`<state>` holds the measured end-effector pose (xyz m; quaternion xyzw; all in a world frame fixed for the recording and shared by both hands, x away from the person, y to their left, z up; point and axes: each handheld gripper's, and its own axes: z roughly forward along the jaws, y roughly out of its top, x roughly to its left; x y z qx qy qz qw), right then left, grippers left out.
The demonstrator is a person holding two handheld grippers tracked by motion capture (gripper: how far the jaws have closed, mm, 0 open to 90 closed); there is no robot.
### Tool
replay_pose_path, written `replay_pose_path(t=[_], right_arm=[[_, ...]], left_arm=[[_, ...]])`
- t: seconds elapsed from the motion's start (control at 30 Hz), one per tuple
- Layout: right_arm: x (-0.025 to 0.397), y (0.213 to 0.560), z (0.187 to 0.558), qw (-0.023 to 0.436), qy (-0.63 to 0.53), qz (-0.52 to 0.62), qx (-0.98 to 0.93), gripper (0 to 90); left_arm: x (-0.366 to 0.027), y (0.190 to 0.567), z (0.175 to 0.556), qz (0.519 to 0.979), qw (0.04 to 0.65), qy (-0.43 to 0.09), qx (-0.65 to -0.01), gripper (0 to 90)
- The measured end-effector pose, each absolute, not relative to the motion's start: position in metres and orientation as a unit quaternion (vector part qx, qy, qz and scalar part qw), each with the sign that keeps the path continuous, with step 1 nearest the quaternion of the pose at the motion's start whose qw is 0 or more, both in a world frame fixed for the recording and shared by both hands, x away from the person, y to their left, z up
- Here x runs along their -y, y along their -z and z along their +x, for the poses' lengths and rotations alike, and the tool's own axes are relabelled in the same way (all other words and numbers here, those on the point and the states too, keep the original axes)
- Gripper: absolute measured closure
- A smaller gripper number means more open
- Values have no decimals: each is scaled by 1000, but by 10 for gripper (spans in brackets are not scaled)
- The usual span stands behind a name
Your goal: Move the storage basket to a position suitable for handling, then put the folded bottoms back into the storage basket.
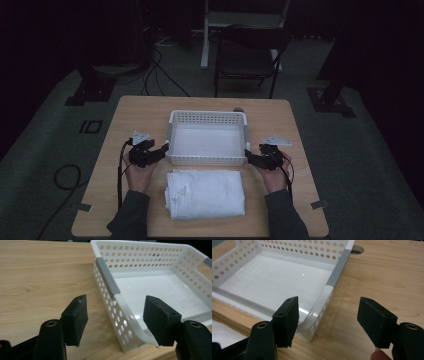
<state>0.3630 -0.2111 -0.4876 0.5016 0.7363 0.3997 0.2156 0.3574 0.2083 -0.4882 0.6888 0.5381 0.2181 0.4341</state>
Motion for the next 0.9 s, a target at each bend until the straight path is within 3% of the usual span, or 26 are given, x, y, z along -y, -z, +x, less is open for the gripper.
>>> replay_pose_path(t=[0.47,0.9], right_arm=[[216,487,353,221,-402,494,-739,333],[214,489,310,217,-410,459,-757,330]], left_arm=[[-205,480,330,704,436,-211,-520,350],[-209,489,294,711,444,-181,-515,321]])
